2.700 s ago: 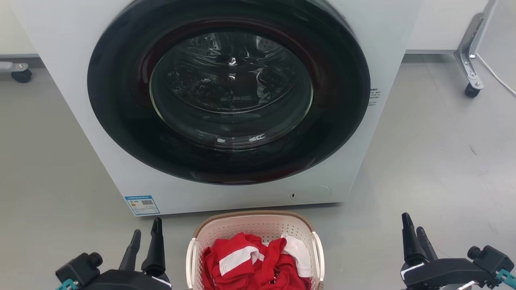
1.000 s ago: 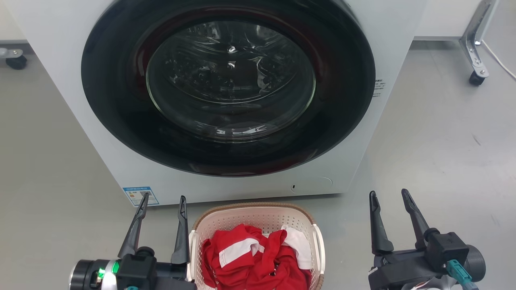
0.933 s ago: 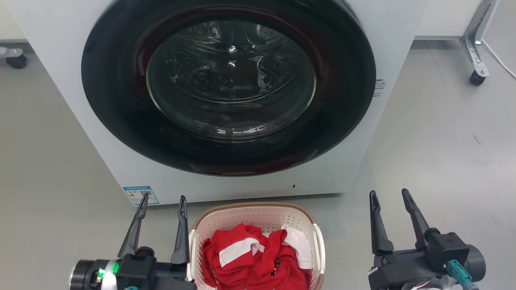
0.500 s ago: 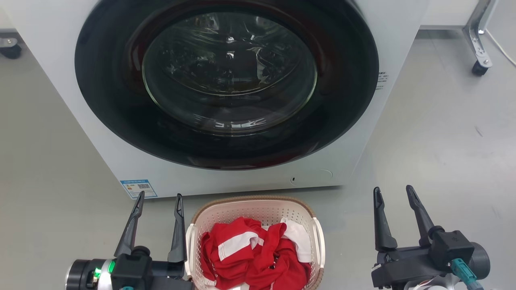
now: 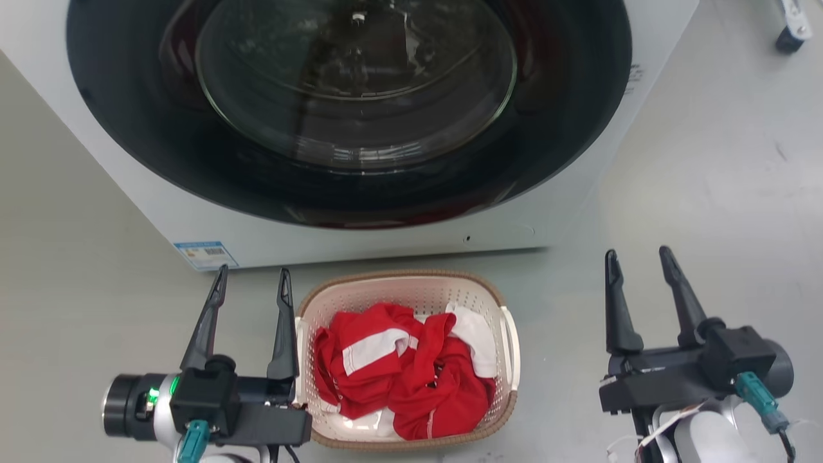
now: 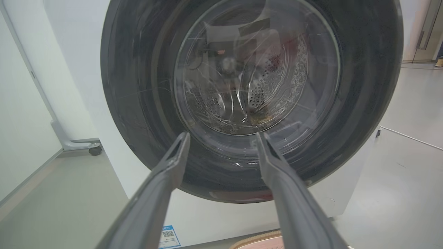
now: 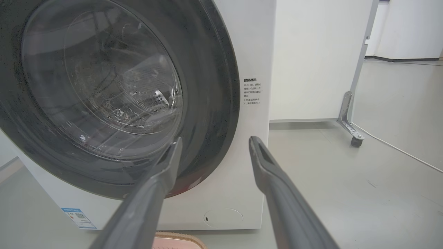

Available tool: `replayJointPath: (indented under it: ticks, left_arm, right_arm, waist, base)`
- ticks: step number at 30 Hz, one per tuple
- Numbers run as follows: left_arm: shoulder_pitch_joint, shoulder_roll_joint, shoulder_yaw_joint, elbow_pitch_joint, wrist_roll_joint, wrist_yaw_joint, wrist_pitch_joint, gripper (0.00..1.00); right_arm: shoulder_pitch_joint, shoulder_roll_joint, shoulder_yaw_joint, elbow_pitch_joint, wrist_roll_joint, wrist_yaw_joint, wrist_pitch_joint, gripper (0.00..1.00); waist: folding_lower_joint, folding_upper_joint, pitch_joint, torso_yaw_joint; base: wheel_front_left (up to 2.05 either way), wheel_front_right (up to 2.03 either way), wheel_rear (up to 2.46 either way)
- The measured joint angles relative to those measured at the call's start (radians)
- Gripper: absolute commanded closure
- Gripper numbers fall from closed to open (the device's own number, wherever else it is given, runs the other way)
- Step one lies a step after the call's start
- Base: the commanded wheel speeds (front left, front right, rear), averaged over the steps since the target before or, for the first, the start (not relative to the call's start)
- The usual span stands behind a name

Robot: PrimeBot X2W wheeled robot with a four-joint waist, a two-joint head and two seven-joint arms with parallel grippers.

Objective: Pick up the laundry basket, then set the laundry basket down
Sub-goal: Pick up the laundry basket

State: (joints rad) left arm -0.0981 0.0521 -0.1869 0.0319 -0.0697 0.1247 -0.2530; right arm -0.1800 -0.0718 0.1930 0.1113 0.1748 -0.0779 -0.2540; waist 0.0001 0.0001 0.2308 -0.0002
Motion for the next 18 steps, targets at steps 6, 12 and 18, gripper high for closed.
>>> replayJointPath:
  ticks: [6,12,18]
  left_arm:
    - [-0.077,-0.004,-0.002,0.061,-0.001,0.000,0.000,0.00]
    - [-0.161,-0.006,0.005,0.146,-0.009,-0.002,0.000,0.00]
    - [-0.241,-0.010,0.007,0.243,-0.028,-0.021,0.000,0.00]
  right_arm:
    - [-0.079,-0.007,-0.012,0.044,0.000,0.015,-0.002,0.00]
    - [-0.154,-0.007,-0.018,0.108,0.000,0.022,-0.002,0.00]
    - [-0.229,-0.007,-0.014,0.179,-0.002,0.027,-0.002,0.00]
  waist:
    - [0.0000,0.0001,0.080,0.002]
    - [0.0001,0.0001,0.166,0.007]
    - [0.0000,0.0001,0.253,0.015]
  base:
    - [0.00,0.00,0.00]
    - [0.00,0.00,0.00]
    - [0.00,0.00,0.00]
